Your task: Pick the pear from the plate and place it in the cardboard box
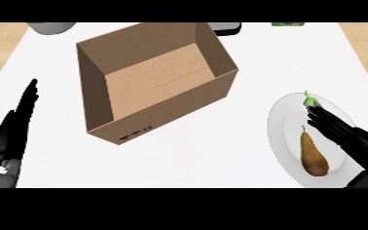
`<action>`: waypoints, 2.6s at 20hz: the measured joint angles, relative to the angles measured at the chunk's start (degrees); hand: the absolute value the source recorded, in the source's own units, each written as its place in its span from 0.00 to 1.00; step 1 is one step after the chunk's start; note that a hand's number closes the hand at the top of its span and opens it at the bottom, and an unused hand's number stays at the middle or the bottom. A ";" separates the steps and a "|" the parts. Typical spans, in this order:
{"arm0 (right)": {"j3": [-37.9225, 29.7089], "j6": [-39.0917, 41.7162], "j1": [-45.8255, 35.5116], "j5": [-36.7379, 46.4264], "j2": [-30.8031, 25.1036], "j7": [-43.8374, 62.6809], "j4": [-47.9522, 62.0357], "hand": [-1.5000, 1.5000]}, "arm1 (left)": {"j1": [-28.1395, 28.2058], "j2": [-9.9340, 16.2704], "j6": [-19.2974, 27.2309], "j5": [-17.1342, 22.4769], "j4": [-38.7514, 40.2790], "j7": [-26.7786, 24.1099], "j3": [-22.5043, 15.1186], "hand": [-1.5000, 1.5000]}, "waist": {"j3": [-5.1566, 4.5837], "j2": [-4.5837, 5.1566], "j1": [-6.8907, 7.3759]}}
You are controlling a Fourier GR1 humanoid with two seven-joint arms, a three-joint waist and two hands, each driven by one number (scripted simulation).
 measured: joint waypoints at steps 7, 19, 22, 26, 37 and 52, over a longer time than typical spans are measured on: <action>-1.19 2.58 -6.23 10.41 -6.13 -11.49 11.08 0.00 | -2.23 -1.06 -0.67 -0.63 1.41 1.74 -0.43 0.50 | 0.09 0.04 1.06; 15.53 -0.55 -17.97 32.49 -13.09 -17.08 12.22 0.00 | -5.18 -1.38 -2.58 -1.73 2.79 2.48 -0.77 0.50 | -0.02 0.27 2.79; 19.89 -0.99 -20.48 36.01 -12.64 -18.19 13.78 0.00 | -6.00 -1.71 -2.60 -2.09 3.14 3.21 -0.69 0.50 | -0.05 0.25 2.66; 24.56 -1.96 -23.86 39.57 -11.02 -19.56 17.59 0.00 | -4.97 -1.90 -2.67 -2.33 3.01 2.75 -0.23 0.50 | -0.08 0.19 2.73; 31.05 -6.97 -30.16 45.42 -5.98 -25.61 27.21 0.00 | -4.47 -2.43 -3.78 -3.22 3.94 2.12 1.88 0.50 | -0.62 -0.50 1.34; 34.70 -6.87 -30.70 41.11 -5.75 -27.29 25.22 0.00 | -3.76 -3.13 -4.06 -4.38 2.81 3.41 3.44 0.50 | -0.40 -0.51 0.48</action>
